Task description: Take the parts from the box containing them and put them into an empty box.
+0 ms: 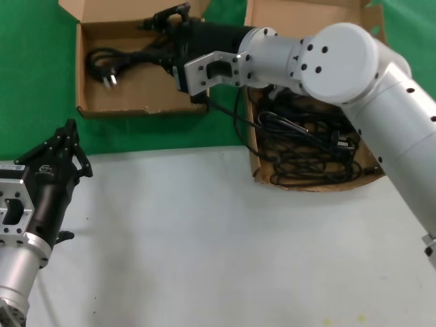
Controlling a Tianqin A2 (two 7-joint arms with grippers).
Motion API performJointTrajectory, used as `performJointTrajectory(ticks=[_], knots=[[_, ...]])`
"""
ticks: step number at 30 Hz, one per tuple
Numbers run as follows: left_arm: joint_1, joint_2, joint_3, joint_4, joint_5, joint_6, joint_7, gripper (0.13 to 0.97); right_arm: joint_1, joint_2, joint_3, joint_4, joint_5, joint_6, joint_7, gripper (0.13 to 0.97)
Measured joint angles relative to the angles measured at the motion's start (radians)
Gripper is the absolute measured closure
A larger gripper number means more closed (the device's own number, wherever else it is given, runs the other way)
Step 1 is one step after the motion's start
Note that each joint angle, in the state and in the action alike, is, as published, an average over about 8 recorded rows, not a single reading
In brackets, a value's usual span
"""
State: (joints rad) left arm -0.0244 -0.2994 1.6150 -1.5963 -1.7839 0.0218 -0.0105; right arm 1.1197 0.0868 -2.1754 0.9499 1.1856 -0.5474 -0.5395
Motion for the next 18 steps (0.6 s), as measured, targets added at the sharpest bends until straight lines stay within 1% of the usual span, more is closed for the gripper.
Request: performJointTrajectory(ticks=[3, 6, 7, 11, 15, 18], knots=[[0.000, 0.000, 0.000, 0.000, 0.000, 0.000, 0.000, 0.952, -0.001, 0.025, 0.008, 0.043, -0.018, -0.005, 0.026, 0.778], [0.000, 0.000, 0.000, 0.000, 0.000, 0.000, 0.000, 0.952, -0.009, 0.067, 0.029, 0.130, -0.057, -0.019, 0.080, 0.738], [0.000, 0.000, 0.000, 0.000, 0.000, 0.000, 0.000, 0.952, -0.015, 0.084, 0.038, 0.166, -0.073, -0.026, 0.101, 0.738], [0.000, 0.000, 0.000, 0.000, 0.000, 0.000, 0.000, 0.952, -0.053, 0.159, 0.088, 0.334, -0.140, -0.057, 0.184, 0.652], [0.000, 0.000, 0.000, 0.000, 0.000, 0.000, 0.000, 0.952, -0.122, 0.230, 0.158, 0.510, -0.210, -0.083, 0.256, 0.566], [0.000, 0.000, 0.000, 0.000, 0.000, 0.000, 0.000, 0.952, -0.190, 0.267, 0.221, 0.629, -0.272, -0.096, 0.303, 0.566]])
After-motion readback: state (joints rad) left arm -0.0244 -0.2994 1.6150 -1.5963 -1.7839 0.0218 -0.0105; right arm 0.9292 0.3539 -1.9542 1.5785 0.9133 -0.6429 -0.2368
